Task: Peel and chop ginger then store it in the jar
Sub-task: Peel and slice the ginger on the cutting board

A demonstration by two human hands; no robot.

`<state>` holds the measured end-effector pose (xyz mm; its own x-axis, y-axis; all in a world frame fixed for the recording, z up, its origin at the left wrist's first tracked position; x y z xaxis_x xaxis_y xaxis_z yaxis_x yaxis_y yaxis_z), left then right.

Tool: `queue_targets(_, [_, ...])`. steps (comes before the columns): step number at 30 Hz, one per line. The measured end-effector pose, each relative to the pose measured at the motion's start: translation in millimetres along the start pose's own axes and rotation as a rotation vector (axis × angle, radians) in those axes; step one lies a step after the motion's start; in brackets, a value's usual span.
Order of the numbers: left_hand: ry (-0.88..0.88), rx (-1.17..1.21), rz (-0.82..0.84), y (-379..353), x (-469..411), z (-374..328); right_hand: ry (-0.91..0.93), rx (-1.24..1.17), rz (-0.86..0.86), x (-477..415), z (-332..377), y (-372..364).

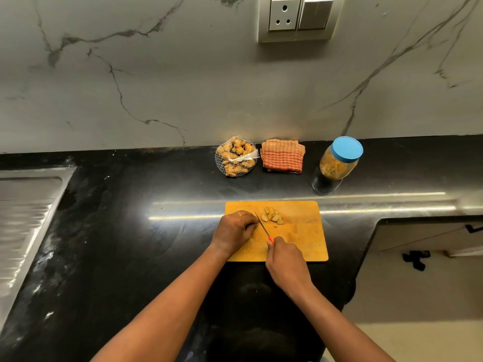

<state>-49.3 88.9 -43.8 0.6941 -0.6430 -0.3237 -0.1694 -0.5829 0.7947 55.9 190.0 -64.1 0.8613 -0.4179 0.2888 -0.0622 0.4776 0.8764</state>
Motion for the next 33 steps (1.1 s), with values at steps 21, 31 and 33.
queue_targets(21, [-0.007, 0.007, 0.037, -8, 0, 11, 0.024, 0.024, 0.031, -8, 4, -7])
queue_targets(31, [0.025, 0.019, 0.025, -7, -1, 12, -0.005, 0.034, 0.066, -7, 2, -14])
queue_targets(33, [0.024, 0.024, 0.029, -7, -2, 14, -0.006, 0.031, 0.062, -6, 3, -12])
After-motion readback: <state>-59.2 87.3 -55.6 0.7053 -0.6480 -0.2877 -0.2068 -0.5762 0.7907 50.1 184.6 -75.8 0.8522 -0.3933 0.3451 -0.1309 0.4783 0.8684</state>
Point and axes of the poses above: each hand's wrist, its own x-axis away from the middle knuckle, its own y-axis out of the back of the hand, z = x × y, the point moved 9 cm from there along -x, towards the middle knuckle, and after that the axes turned 6 degrees about -y, right-handed, at the moved point
